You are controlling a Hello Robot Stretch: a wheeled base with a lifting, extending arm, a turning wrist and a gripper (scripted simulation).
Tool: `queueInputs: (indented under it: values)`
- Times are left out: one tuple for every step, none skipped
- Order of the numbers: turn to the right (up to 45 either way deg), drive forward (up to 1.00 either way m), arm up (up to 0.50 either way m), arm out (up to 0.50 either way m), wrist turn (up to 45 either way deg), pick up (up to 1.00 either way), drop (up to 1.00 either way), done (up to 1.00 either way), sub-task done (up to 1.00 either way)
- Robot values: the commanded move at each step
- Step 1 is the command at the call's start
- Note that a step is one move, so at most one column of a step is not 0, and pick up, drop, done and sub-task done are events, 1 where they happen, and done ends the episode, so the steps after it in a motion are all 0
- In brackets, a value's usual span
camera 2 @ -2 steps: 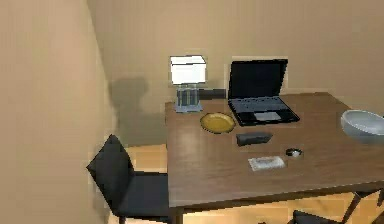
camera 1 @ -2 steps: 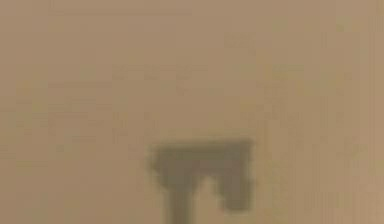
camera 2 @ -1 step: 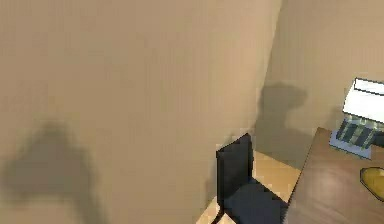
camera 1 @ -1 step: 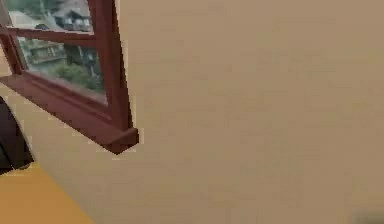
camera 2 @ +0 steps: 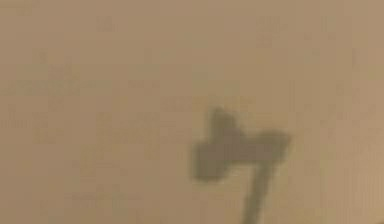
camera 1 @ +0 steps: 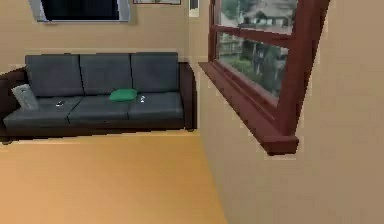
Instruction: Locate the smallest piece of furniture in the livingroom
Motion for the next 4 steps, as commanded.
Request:
queueInputs:
  values:
    - [-42.0,0.00,0.00,0.00,0.0,0.00,0.00,0.00,0.00]
    - [0.0,0.40,0.00,0.00,0.0,0.00,0.00,0.00,0.00]
    - [0.0,1.00,0.00,0.00,0.0,0.00,0.00,0.00,0.00]
    - [-3.0,0.00,0.00,0.00,0.0,0.00,0.00,0.00,0.00]
